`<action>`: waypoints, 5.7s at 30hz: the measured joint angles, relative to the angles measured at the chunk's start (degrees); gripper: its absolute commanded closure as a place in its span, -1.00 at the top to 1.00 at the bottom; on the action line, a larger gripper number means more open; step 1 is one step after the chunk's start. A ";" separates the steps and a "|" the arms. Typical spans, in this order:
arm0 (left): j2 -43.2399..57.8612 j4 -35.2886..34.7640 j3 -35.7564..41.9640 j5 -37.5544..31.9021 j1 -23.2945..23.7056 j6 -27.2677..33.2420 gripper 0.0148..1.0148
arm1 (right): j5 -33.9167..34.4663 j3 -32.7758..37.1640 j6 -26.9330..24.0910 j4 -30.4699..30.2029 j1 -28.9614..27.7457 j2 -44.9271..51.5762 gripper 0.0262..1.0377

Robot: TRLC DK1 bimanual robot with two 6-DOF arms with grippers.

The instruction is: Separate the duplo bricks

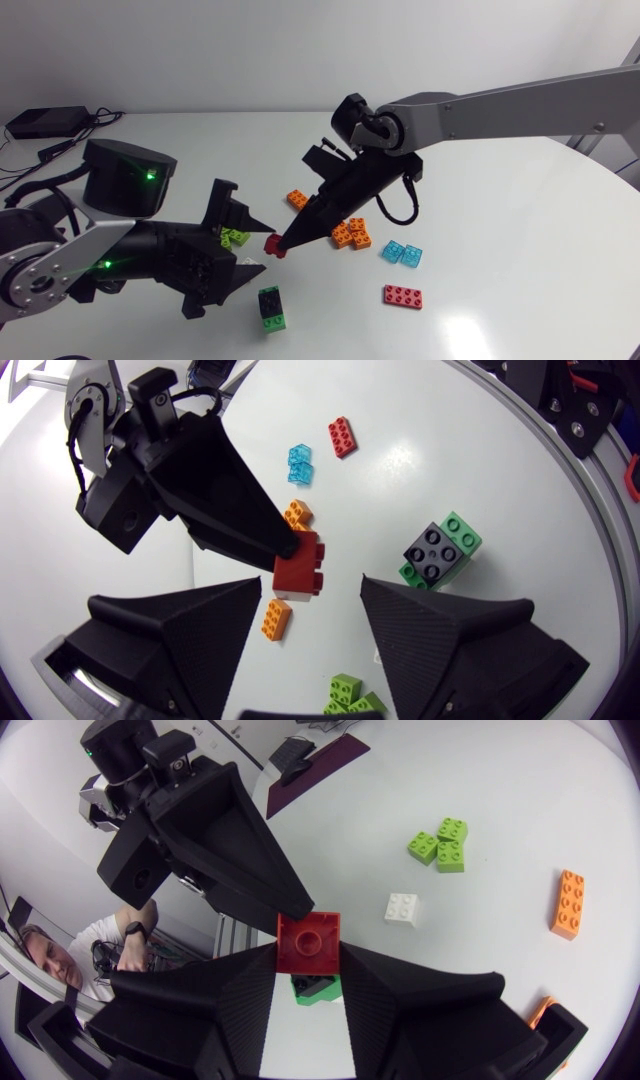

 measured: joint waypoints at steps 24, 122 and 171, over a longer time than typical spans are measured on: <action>1.27 1.81 -0.02 2.23 -0.37 -2.56 -0.48 | -1.57 -0.61 -0.04 0.07 0.39 -0.70 0.88; 2.47 -4.52 0.09 9.60 5.84 -5.01 0.87 | 9.90 10.01 -9.09 -27.43 -2.67 23.87 -0.71; -0.94 -5.05 -2.78 8.24 12.00 -0.76 0.87 | 43.30 -10.32 -9.01 10.62 19.87 -7.41 0.71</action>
